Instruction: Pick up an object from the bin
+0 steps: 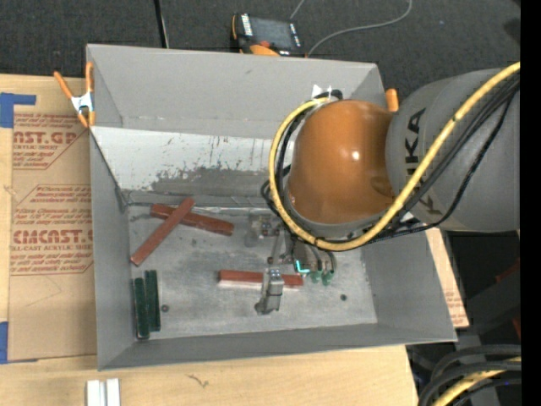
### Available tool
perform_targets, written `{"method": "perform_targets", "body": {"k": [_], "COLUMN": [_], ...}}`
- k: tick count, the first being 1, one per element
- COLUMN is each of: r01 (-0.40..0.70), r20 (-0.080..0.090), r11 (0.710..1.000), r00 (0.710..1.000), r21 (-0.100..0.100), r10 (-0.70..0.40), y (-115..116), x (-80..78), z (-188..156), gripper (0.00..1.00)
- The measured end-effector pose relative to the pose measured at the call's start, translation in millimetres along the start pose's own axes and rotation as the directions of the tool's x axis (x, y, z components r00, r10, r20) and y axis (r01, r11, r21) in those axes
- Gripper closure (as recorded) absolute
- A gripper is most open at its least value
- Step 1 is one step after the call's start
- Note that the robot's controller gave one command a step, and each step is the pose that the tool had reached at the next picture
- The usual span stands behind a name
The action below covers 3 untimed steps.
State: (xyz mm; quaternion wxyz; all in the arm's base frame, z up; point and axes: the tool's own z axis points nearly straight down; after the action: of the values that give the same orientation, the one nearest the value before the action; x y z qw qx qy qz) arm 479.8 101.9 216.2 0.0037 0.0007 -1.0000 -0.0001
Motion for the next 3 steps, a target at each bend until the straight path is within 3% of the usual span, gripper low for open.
{"method": "perform_targets", "body": {"k": [1, 2, 3], "r01": [-0.150, -0.250, -0.224], "r20": [0.002, 0.007, 0.010], "r11": [0.989, 0.968, 0.975], "r00": [0.989, 0.968, 0.975], "r21": [0.000, -0.002, 0.000], "r10": [0.150, 0.250, 0.224], "y": [-12.7, -5.6, -43.7], "x": [-42.0, -4.1, -35.8], "z": [150.6, 146.7, 146.3], "gripper": [0.00, 0.00, 0.00]}}
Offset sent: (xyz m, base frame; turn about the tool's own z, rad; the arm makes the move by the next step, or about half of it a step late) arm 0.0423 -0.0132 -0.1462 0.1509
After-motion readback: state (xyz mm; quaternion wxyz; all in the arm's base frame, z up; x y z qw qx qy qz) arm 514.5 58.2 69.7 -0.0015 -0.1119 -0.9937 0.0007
